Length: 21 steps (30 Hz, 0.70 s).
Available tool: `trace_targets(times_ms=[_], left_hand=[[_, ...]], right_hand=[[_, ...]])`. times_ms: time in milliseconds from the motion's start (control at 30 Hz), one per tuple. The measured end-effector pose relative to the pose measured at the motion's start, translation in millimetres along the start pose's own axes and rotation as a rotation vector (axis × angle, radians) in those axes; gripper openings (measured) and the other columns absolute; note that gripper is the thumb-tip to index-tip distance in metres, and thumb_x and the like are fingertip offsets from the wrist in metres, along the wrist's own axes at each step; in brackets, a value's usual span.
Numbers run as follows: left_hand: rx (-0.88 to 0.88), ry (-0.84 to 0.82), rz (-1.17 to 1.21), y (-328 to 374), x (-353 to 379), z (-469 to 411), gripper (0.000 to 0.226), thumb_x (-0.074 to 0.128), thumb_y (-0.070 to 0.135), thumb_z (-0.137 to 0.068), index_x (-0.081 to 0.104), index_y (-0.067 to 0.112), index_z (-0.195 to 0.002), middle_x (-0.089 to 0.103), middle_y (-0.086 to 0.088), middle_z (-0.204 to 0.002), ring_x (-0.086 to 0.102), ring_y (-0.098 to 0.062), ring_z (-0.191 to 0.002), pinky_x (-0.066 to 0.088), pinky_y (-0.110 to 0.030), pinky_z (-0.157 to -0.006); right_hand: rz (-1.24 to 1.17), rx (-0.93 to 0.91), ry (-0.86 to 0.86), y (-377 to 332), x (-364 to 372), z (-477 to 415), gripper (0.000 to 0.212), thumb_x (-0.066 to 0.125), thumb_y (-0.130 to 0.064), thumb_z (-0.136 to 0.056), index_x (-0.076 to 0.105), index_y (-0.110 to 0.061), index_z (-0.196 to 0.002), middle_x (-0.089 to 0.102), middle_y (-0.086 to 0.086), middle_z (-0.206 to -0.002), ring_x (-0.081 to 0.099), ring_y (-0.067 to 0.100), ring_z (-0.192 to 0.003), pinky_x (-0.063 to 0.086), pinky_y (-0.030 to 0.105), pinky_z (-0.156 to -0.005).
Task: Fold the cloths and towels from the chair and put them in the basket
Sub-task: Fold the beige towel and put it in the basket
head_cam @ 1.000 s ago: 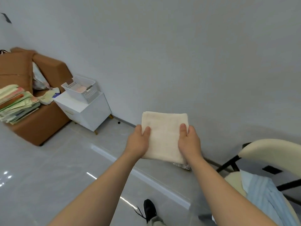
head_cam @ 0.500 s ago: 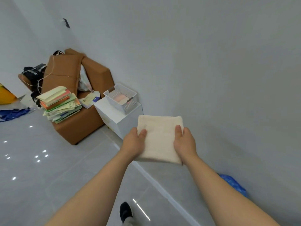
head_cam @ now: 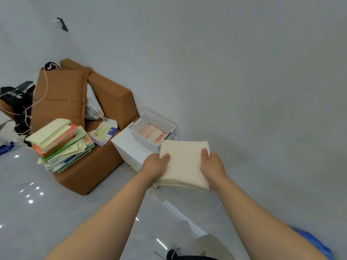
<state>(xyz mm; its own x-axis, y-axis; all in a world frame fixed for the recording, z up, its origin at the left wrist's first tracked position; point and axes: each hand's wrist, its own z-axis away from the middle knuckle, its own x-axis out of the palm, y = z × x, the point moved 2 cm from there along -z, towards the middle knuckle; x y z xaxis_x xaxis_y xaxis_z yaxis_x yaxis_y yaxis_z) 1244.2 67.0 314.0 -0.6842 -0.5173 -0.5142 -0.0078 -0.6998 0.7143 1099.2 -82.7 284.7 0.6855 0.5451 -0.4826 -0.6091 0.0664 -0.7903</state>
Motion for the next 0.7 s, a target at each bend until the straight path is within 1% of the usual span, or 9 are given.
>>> trace_targets(times_ms=[100, 167, 233, 267, 367, 400, 467, 567, 700], left_hand=[[-0.036, -0.041, -0.001, 0.3, -22.9, -53.6, 0.048, 0.051, 0.044, -0.098, 0.057, 0.007, -0.128, 0.062, -0.008, -0.123, 0.058, -0.025, -0.105, 0.048, -0.038, -0.095], [-0.069, -0.063, -0.003, 4.5, -37.9, -90.1, 0.051, 0.055, 0.04, -0.097, 0.047, 0.012, -0.139, 0.055, -0.008, -0.134, 0.054, -0.025, -0.11, 0.045, -0.034, -0.092], [-0.099, -0.103, 0.028, 8.4, -52.2, -129.3, 0.058, 0.058, 0.035, -0.096, 0.035, 0.021, -0.148, 0.046, -0.008, -0.141, 0.05, -0.027, -0.114, 0.043, -0.034, -0.087], [-0.108, -0.131, 0.051, 9.4, -59.1, -150.8, 0.057, 0.058, 0.033, -0.097, 0.034, 0.027, -0.148, 0.045, -0.008, -0.141, 0.049, -0.026, -0.112, 0.044, -0.035, -0.085], [-0.145, -0.199, 0.079, 15.5, -82.5, -216.0, 0.038, 0.056, 0.029, -0.099, 0.052, 0.032, -0.136, 0.05, -0.004, -0.131, 0.053, -0.022, -0.102, 0.049, -0.034, -0.076], [-0.173, -0.216, 0.077, 17.7, -91.1, -236.8, 0.029, 0.056, 0.029, -0.099, 0.059, 0.03, -0.128, 0.053, -0.004, -0.125, 0.054, -0.022, -0.099, 0.05, -0.033, -0.074], [-0.237, -0.255, 0.064, 21.7, -108.7, -274.9, 0.022, 0.059, 0.029, -0.098, 0.067, 0.025, -0.118, 0.059, -0.005, -0.116, 0.057, -0.025, -0.098, 0.054, -0.035, -0.074], [-0.304, -0.313, 0.051, 28.8, -134.2, -329.0, 0.025, 0.063, 0.032, -0.096, 0.067, 0.024, -0.12, 0.062, -0.006, -0.118, 0.061, -0.028, -0.103, 0.059, -0.04, -0.079], [-0.37, -0.465, -0.001, 34.9, -158.7, -390.5, 0.027, 0.063, 0.027, -0.096, 0.065, 0.021, -0.122, 0.058, -0.011, -0.119, 0.061, -0.032, -0.103, 0.062, -0.044, -0.071]], right_hand=[[-0.051, 0.097, -0.048, -16.0, 34.6, -38.5, 0.055, 0.039, -0.053, -0.101, 0.054, -0.004, -0.123, 0.063, 0.013, -0.121, 0.061, 0.032, -0.106, 0.049, 0.037, -0.087], [-0.107, 0.152, -0.08, -26.3, 58.2, -67.3, 0.05, 0.048, -0.049, -0.099, 0.048, -0.008, -0.128, 0.061, 0.011, -0.124, 0.061, 0.03, -0.107, 0.052, 0.041, -0.092], [-0.197, 0.214, -0.143, -36.2, 82.6, -96.6, 0.049, 0.056, -0.042, -0.098, 0.038, -0.018, -0.137, 0.058, 0.009, -0.126, 0.061, 0.029, -0.107, 0.055, 0.044, -0.091], [-0.249, 0.243, -0.187, -42.7, 95.3, -111.3, 0.052, 0.058, -0.039, -0.097, 0.033, -0.025, -0.141, 0.057, 0.007, -0.126, 0.062, 0.029, -0.107, 0.056, 0.044, -0.088], [-0.358, 0.331, -0.343, -65.5, 133.6, -156.7, 0.055, 0.06, -0.033, -0.097, 0.03, -0.04, -0.143, 0.059, 0.003, -0.124, 0.065, 0.028, -0.104, 0.06, 0.044, -0.078], [-0.368, 0.364, -0.402, -75.5, 144.5, -169.5, 0.05, 0.059, -0.032, -0.098, 0.033, -0.041, -0.14, 0.06, 0.003, -0.122, 0.066, 0.027, -0.101, 0.06, 0.043, -0.073], [-0.334, 0.414, -0.496, -95.6, 163.9, -191.2, 0.041, 0.057, -0.03, -0.1, 0.041, -0.036, -0.137, 0.062, 0.006, -0.12, 0.067, 0.027, -0.093, 0.061, 0.042, -0.066], [-0.233, 0.441, -0.566, -125.8, 187.7, -224.9, 0.036, 0.056, -0.03, -0.101, 0.049, -0.031, -0.136, 0.062, 0.01, -0.12, 0.068, 0.028, -0.088, 0.062, 0.042, -0.066], [-0.132, 0.5, -0.598, -156.9, 214.4, -259.1, 0.037, 0.056, -0.036, -0.101, 0.048, -0.031, -0.137, 0.065, 0.01, -0.118, 0.069, 0.023, -0.078, 0.058, 0.031, -0.056]])
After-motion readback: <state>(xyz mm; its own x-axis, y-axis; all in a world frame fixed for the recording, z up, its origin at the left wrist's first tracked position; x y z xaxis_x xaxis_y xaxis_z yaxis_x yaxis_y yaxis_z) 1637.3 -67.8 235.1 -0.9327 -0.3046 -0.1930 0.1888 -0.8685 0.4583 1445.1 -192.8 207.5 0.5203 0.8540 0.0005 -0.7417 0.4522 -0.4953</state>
